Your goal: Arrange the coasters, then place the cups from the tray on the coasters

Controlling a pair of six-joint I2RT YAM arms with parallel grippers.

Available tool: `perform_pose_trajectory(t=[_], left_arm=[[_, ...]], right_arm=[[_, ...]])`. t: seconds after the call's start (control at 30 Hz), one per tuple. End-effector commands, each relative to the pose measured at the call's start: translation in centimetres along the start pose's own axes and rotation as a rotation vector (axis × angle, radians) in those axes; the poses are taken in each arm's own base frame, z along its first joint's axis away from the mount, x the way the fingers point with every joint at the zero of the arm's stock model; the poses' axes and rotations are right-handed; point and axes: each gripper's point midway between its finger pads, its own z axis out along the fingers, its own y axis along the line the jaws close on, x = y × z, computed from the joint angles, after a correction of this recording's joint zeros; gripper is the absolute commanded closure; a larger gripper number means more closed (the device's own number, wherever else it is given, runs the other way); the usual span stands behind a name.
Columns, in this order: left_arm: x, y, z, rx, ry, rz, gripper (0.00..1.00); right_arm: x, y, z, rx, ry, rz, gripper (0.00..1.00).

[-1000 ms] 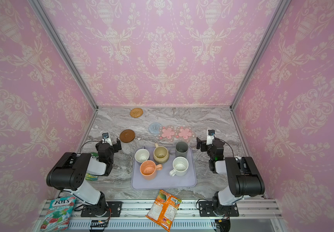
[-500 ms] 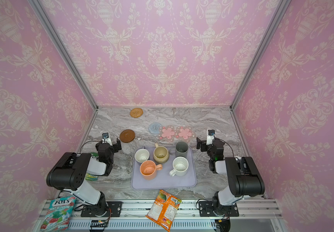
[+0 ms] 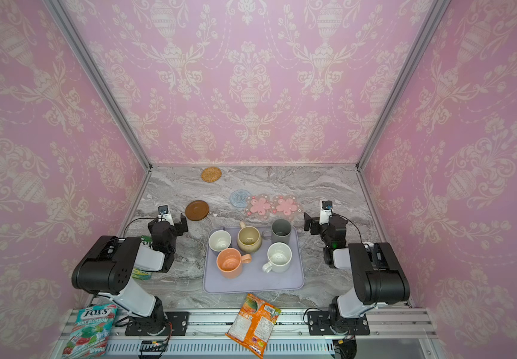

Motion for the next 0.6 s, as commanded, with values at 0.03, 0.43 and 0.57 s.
perform_pose_trajectory(t=[0.03, 0.43, 0.57], left_arm=[[-2.3, 0.4, -1.0, -0.014, -0.047, 0.004, 0.01], [-9.7, 0.4, -2.7, 0.013, -0.028, -0.057, 0.01], [-11.9, 0.0, -2.8, 0.033, 0.035, -0.097, 0.01]], right_arm=[[-1.4, 0.2, 0.3, -0.002, 0.023, 0.006, 0.02], [-6.5, 1.4, -1.4, -0.05, 0.042, 0.034, 0.0], [-9.0, 2.0, -2.0, -0.073, 0.03, 0.056, 0.0]])
